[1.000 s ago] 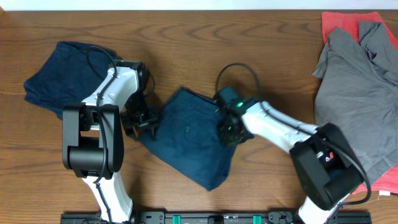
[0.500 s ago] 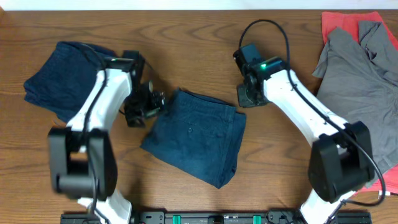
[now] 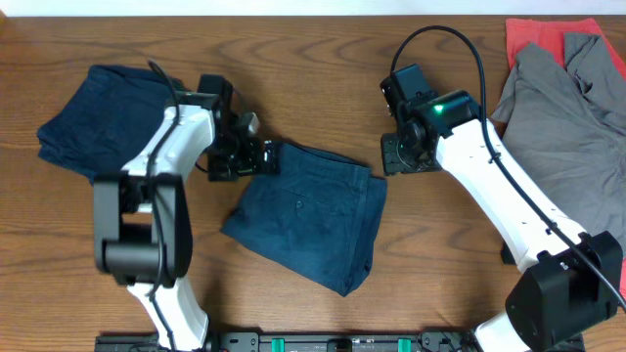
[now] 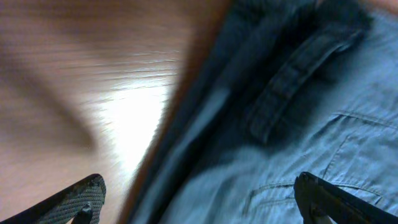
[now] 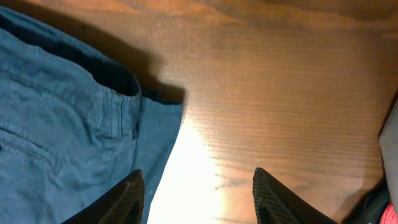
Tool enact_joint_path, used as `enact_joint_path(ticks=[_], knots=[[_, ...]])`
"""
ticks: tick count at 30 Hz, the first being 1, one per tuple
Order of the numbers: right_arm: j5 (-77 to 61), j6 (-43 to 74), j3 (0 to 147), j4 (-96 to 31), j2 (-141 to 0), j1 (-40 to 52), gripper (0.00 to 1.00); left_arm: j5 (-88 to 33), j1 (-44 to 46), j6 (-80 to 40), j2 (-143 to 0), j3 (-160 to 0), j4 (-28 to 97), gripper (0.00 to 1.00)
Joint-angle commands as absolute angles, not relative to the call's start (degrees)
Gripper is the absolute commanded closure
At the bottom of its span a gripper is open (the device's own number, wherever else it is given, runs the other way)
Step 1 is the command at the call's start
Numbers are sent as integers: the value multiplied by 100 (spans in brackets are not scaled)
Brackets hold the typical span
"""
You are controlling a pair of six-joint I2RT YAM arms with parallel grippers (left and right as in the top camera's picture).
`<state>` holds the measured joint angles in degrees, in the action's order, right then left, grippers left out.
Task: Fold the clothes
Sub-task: 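Grasp the folded shorts with the left gripper and place them on the left garment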
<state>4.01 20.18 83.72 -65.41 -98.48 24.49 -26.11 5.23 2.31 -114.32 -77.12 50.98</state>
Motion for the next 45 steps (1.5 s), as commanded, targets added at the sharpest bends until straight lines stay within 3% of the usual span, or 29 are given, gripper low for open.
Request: enact_joint_path(ticks=[1, 9, 11, 15, 16, 23, 29, 37, 45], knots=[[257, 2099, 8475, -6587, -9743, 2475, 46, -3662, 506, 1015, -11734, -7736, 5153, 2], [276, 2099, 8475, -6576, -9743, 2475, 46, -4777, 639, 1802, -12269, -7675, 5655, 2], [276, 2099, 8475, -6576, -9743, 2475, 46, -4801, 722, 1868, -12333, -7673, 5714, 19], [276, 2097, 8475, -6582, -9743, 2464, 46, -4805, 808, 1883, -12344, -7675, 5655, 88], [276, 2097, 8475, -6587, -9743, 2460, 46, -4805, 808, 1883, -12342, -7675, 5649, 94], [298, 2097, 8475, -6598, -9743, 2440, 46, -4801, 676, 1883, -12156, -7811, 5677, 94], [303, 2099, 8475, -6696, -9743, 2309, 47, -4661, -8, 1474, -11653, -8468, 5616, 94], [316, 2099, 8475, -6705, -9743, 2137, 47, -2978, -1166, 657, -10796, -9568, 5054, 94], [316, 2099, 8475, -6709, -9743, 2102, 47, -1278, -2469, -513, -10471, -9673, 3835, 94]])
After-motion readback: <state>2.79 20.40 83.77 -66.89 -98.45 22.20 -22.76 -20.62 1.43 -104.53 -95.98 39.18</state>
